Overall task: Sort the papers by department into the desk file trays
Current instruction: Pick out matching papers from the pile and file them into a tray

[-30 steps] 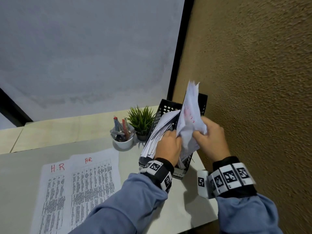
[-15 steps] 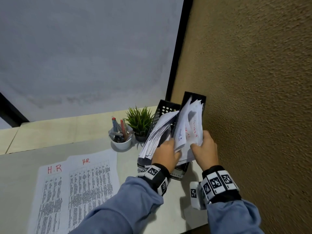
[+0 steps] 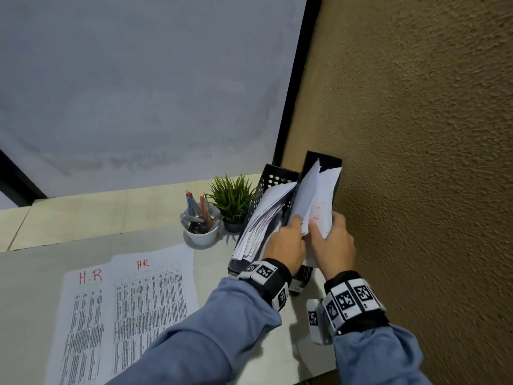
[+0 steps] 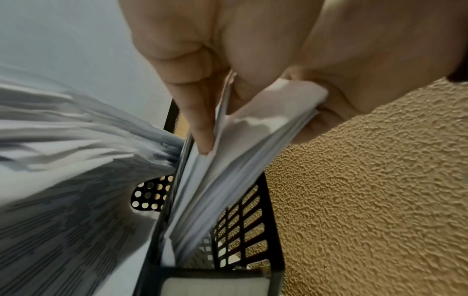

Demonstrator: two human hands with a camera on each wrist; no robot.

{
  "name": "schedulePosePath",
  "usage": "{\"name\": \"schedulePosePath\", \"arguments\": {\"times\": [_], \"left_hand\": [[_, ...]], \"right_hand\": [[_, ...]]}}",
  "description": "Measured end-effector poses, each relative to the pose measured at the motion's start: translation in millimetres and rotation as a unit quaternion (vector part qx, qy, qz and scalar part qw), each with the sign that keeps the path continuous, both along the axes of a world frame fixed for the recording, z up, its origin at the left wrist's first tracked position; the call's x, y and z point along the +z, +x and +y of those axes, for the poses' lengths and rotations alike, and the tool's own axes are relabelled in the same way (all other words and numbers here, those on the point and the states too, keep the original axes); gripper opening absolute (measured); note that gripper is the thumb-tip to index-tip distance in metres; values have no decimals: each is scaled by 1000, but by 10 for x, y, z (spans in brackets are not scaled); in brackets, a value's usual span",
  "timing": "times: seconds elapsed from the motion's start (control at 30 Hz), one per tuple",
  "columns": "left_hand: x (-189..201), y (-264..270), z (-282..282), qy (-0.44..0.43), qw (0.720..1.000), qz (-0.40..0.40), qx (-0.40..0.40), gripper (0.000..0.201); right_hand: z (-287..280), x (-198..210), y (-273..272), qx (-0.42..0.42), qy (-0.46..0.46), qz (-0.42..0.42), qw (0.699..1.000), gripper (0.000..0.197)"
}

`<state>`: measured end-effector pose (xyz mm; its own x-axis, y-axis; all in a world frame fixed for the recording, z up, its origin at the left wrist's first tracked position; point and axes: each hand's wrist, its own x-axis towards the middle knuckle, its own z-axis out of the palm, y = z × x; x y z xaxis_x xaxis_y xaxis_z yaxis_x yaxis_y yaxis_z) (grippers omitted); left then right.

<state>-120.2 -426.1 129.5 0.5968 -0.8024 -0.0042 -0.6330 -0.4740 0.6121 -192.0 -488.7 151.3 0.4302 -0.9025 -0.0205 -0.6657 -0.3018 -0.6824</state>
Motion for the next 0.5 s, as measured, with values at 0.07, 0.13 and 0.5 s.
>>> {"name": "schedulePosePath", "arguments": {"times": [0.07,0.13,0.5], "left_hand": [[22,9,40,3,999,-32,0,38],[71,21,67,6,999,-53,-1,35],[44,94,191,-10,995,58,-79,41]], "right_hand": [[-3,27,22,-6,-35,7,999,35],[-16,63,46,-12,-62,-4,998,36],[-196,49,267,15,-130,140,981,34]]}}
